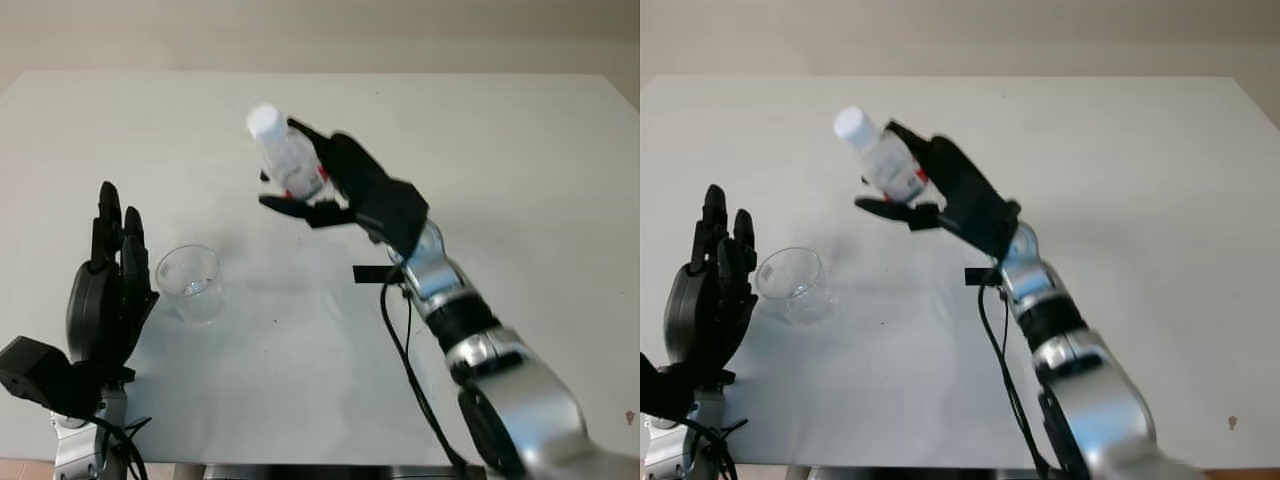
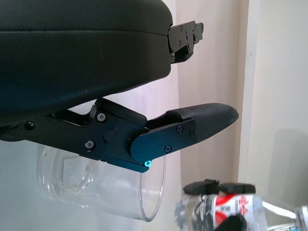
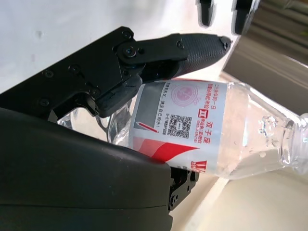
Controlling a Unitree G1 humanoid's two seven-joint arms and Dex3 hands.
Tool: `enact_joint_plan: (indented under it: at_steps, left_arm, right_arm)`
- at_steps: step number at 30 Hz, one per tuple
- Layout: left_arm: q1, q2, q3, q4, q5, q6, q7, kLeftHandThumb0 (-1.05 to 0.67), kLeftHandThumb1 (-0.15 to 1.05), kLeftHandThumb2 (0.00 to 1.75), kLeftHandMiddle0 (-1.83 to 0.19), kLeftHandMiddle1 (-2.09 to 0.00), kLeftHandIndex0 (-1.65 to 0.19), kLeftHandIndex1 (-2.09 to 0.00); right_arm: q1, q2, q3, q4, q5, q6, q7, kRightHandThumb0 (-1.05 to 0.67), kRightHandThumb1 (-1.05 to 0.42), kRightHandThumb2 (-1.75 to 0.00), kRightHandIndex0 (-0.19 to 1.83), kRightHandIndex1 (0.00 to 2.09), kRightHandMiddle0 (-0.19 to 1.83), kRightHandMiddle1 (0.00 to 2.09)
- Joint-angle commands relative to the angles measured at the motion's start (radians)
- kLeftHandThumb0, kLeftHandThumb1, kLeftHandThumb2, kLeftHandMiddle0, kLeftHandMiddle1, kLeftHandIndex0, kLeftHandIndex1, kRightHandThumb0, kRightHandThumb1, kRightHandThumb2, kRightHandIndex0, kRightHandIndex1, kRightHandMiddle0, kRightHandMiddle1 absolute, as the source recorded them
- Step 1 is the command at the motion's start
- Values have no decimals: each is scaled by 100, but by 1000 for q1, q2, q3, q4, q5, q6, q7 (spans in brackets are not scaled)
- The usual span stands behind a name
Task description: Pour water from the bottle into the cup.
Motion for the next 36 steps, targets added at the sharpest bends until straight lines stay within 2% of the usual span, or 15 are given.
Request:
enact_joint_plan:
  at_steps: [1,7,14,25,30,36]
  left_arm:
    - [6,0,9,28,-9,-5,1,-68,105,73,19,0,19,0]
    - [-7,-1,16,44,-8,-12,0,-66,105,72,19,0,19,0]
    - [6,-4,12,24,8,8,24,-64,105,72,19,0,19,0]
    - [3,-17,4,14,5,25,41,-63,105,71,19,0,19,0]
    - [7,-19,-5,8,24,28,56,-66,105,70,19,0,19,0]
    - [8,-30,-12,10,21,14,59,-65,105,70,19,0,19,0]
  right_arm:
    - [-82,-13,46,50,-81,-41,-81,-38,-105,-43,125,209,94,209]
    - [-189,-29,182,161,-303,-76,-318,-41,-105,-35,115,209,78,209]
    - [-275,-77,377,233,-558,-93,-597,-42,-105,-27,110,209,78,209]
    - [-351,-72,528,267,-717,-38,-809,-46,-105,-25,120,209,84,209]
    - [-370,-65,569,275,-750,-37,-883,-49,-105,-32,124,209,86,209]
    - [-376,-50,580,282,-743,-55,-912,-49,-105,-30,128,209,89,209]
